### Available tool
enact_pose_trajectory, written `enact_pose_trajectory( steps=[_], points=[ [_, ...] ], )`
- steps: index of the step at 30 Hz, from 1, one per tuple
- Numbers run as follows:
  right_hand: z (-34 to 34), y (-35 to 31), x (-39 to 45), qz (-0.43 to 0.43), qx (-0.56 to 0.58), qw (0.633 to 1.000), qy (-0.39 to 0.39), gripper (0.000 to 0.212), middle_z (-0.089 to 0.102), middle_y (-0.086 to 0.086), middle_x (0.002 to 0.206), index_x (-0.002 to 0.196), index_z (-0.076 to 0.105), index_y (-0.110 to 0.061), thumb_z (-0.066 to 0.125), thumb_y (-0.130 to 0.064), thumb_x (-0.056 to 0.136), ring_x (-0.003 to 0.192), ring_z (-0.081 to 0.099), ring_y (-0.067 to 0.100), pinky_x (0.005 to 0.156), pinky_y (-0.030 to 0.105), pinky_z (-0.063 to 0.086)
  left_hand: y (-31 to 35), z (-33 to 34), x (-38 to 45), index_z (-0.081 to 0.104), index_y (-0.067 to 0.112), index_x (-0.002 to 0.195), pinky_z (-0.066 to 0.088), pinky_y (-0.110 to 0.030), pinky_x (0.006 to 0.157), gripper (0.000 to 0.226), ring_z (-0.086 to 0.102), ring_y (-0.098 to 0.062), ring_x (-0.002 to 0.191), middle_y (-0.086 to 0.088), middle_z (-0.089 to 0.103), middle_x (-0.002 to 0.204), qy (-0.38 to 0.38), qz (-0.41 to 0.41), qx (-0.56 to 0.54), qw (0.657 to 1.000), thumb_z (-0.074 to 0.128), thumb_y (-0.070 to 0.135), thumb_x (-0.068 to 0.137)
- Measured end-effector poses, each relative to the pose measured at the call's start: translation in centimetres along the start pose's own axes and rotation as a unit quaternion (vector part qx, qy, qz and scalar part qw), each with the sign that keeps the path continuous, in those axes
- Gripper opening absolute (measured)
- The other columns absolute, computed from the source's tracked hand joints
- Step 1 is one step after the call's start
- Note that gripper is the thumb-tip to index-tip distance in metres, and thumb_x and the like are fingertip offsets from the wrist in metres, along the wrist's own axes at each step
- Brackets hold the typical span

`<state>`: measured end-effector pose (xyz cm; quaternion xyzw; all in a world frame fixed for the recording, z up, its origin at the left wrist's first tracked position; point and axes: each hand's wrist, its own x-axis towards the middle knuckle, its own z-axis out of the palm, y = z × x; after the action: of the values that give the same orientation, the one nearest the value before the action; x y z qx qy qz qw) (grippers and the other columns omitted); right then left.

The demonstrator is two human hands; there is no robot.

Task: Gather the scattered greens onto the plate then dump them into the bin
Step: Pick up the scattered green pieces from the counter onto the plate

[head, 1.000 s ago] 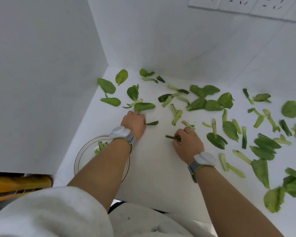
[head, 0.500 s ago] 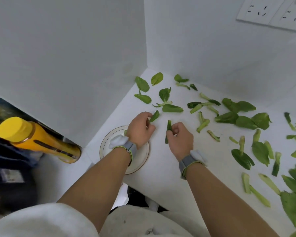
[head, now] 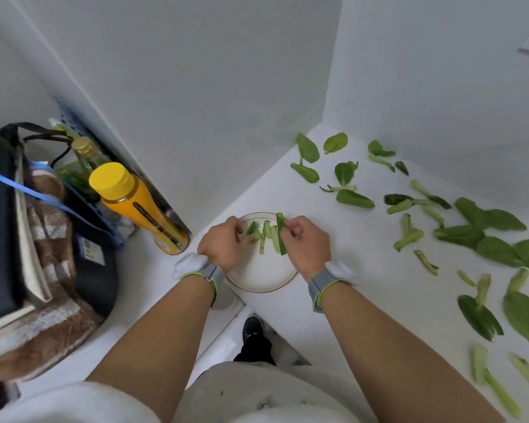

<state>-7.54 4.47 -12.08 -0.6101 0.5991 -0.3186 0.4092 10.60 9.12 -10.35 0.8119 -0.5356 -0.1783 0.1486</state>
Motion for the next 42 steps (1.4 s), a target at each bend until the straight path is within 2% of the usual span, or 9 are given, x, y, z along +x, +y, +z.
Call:
enact_pose_trajectory(
  steps=[3,7,14,21,24,26,29,36,42],
  points=[
    [-0.1,0.0,0.6,-0.005,-0.007,1.0,0.029,0.016,0.064,-0.019,0.08,0.081,0.062,-0.035,0.052,-0.046,0.077,0.074,0.059,-0.004,0.066,0.017,0.043,-0.1,0.0,0.3,0.053,0.03,0.083,0.047,-0.029,0.062,0.014,0.06,-0.015,0.072,0.012,0.061,0.071,0.007,0.001,0.007,1.0,0.061,0.041,0.08],
    [-1.9,1.5,2.1,-0.016,-0.072,0.995,0.074,0.006,0.056,-0.012,0.09,0.08,0.06,-0.03,0.057,-0.026,0.083,0.072,0.054,0.003,0.068,0.026,0.046,1.5,0.5,1.5,0.05,0.03,0.077,0.044,-0.027,0.056,0.01,0.057,-0.013,0.067,0.012,0.058,0.069,0.021,0.037,-0.006,0.999,0.053,0.037,0.082],
    [-7.2,5.3,6.6,0.034,-0.174,0.972,0.151,0.027,0.045,-0.002,0.127,0.111,0.057,-0.018,0.059,-0.02,0.084,0.075,0.051,0.016,0.066,0.025,0.035,6.6,1.1,4.9,0.055,0.027,0.084,0.048,-0.03,0.065,0.01,0.056,-0.014,0.074,0.01,0.059,0.081,-0.016,0.165,-0.021,0.986,0.048,0.021,0.089],
    [-9.9,6.3,10.5,0.036,-0.282,0.958,0.046,0.061,0.029,-0.001,0.15,0.147,0.033,-0.022,0.056,-0.027,0.091,0.101,0.059,0.026,0.077,0.033,0.05,11.5,3.2,9.2,0.064,0.022,0.1,0.05,-0.034,0.078,0.015,0.053,-0.017,0.094,0.006,0.062,0.097,-0.047,0.241,0.004,0.969,0.053,0.029,0.092],
    [-10.1,5.8,11.2,0.072,-0.307,0.948,0.039,0.046,0.045,0.007,0.134,0.137,0.045,-0.019,0.055,-0.031,0.093,0.102,0.058,0.028,0.08,0.037,0.051,13.2,4.4,11.2,0.062,0.019,0.114,0.047,-0.031,0.084,0.025,0.055,-0.019,0.103,0.001,0.06,0.11,-0.095,0.265,0.009,0.96,0.055,0.031,0.093],
    [-9.8,5.5,10.8,0.061,-0.367,0.927,0.056,0.03,0.055,0.009,0.117,0.116,0.056,-0.016,0.052,-0.035,0.094,0.1,0.055,0.028,0.079,0.036,0.048,14.0,4.8,11.8,0.06,0.018,0.122,0.046,-0.031,0.089,0.031,0.055,-0.02,0.109,-0.001,0.057,0.119,-0.118,0.264,0.004,0.957,0.055,0.03,0.094],
    [-9.7,5.7,9.7,0.06,-0.416,0.903,0.092,0.023,0.059,0.006,0.1,0.094,0.057,-0.016,0.051,-0.038,0.09,0.098,0.051,0.028,0.077,0.038,0.04,16.2,5.9,13.2,0.056,0.016,0.129,0.045,-0.033,0.094,0.038,0.052,-0.023,0.116,-0.003,0.052,0.128,-0.148,0.27,0.02,0.951,0.056,0.029,0.093],
    [-9.2,7.5,7.0,0.06,-0.316,0.941,0.106,0.021,0.043,-0.001,0.075,0.075,0.041,-0.018,0.055,-0.03,0.085,0.076,0.046,0.026,0.063,0.033,0.031,20.0,7.6,14.5,0.055,0.017,0.125,0.044,-0.034,0.086,0.035,0.046,-0.027,0.115,-0.006,0.051,0.126,-0.142,0.274,0.16,0.938,0.049,0.032,0.094],
    [-9.3,7.9,7.8,0.08,-0.313,0.944,0.064,0.022,0.042,-0.001,0.078,0.079,0.039,-0.02,0.052,-0.037,0.085,0.076,0.043,0.023,0.065,0.034,0.036,21.4,7.6,13.8,0.062,0.015,0.113,0.044,-0.031,0.076,0.027,0.056,-0.024,0.108,-0.007,0.061,0.115,-0.161,0.216,0.188,0.944,0.051,0.028,0.092]
  ],
)
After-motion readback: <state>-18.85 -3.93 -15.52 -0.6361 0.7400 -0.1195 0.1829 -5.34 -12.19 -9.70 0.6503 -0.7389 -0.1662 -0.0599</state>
